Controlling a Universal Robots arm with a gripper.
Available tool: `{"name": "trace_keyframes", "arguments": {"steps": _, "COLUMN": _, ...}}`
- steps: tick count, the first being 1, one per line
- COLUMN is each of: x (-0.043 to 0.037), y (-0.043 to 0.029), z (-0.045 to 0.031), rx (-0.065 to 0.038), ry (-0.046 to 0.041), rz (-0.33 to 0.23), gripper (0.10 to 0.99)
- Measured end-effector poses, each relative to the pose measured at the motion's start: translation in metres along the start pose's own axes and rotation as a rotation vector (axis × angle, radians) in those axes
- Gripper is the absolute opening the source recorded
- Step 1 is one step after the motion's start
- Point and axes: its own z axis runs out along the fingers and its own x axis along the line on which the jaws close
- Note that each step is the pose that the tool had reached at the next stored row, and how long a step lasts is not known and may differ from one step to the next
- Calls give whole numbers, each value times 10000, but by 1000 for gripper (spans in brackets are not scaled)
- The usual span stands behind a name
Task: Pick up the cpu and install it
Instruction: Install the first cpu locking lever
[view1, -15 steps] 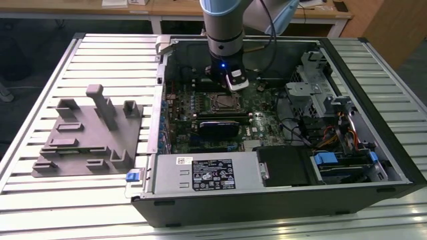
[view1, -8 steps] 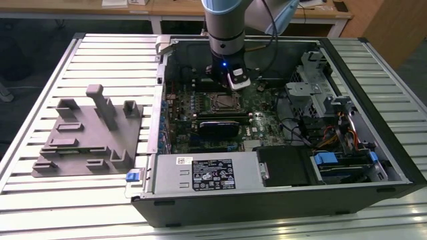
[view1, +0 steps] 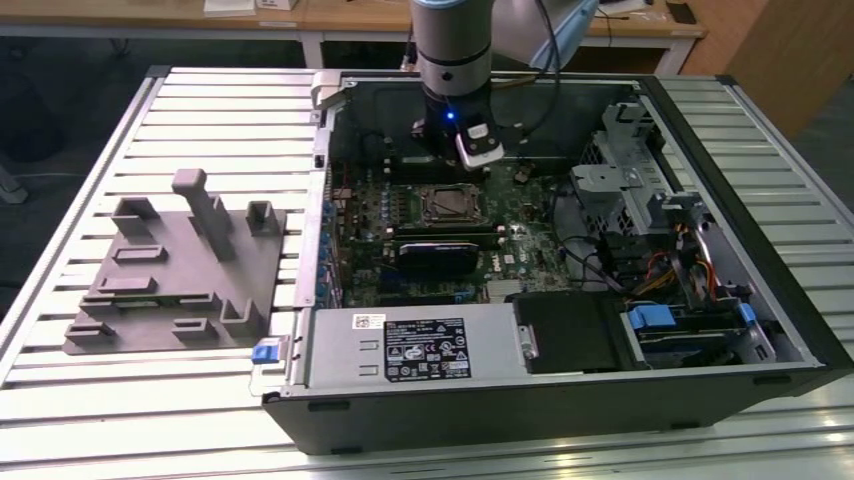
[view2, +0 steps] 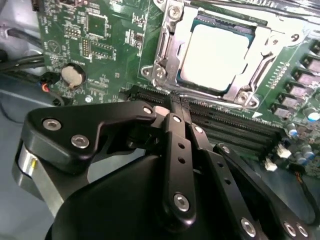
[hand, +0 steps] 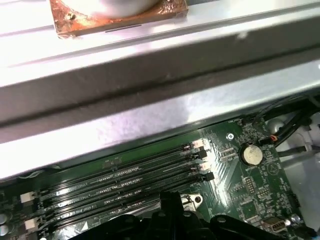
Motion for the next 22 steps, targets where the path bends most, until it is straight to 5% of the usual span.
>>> {"name": "trace_keyframes", "arguments": {"steps": 9, "x": -4, "y": 7, "z": -33, "rx": -1, "ry": 0, "rz": 0, "gripper": 106}}
{"name": "trace_keyframes", "arguments": {"steps": 12, "x": -7, "y": -2, "z": -34, "rx": 75, "ry": 15, "rz": -7, "gripper": 106}}
{"name": "trace_keyframes", "arguments": {"steps": 16, "x": -10, "y": -15, "z": -34, "rx": 413, "ry": 74, "rz": -29, "gripper": 106}}
{"name": "trace_keyframes", "arguments": {"steps": 22, "x": -15, "y": -29, "z": -34, "rx": 1083, "ry": 173, "rz": -85, "gripper": 106}}
